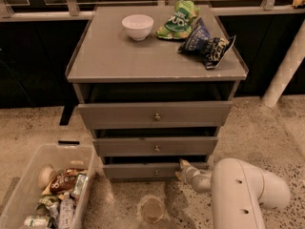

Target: Open bottom drawer

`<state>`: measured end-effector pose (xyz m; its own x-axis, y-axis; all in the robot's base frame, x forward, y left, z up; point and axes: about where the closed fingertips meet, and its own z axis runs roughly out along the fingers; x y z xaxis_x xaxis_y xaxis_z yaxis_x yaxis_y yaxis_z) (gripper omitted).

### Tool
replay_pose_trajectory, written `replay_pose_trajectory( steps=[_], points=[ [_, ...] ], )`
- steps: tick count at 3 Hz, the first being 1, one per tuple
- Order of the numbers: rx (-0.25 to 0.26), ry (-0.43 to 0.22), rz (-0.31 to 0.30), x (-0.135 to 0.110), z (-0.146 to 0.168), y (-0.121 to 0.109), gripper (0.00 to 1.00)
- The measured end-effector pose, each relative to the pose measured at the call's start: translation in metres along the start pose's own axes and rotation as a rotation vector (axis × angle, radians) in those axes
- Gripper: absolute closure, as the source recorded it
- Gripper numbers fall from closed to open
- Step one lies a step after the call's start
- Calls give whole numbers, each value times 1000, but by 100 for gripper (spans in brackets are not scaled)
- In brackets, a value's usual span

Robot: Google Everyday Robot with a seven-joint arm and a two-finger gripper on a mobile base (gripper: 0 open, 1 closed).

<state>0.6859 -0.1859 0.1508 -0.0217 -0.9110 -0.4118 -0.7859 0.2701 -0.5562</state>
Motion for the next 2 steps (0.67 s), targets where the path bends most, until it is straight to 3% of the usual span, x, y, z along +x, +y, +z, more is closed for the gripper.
replay_pose_trajectory(
  steps=[1,2],
  points=[
    [-7,-13,-4,0,-3,15,100],
    [-7,-14,-4,-2,-6,13,100]
  ],
)
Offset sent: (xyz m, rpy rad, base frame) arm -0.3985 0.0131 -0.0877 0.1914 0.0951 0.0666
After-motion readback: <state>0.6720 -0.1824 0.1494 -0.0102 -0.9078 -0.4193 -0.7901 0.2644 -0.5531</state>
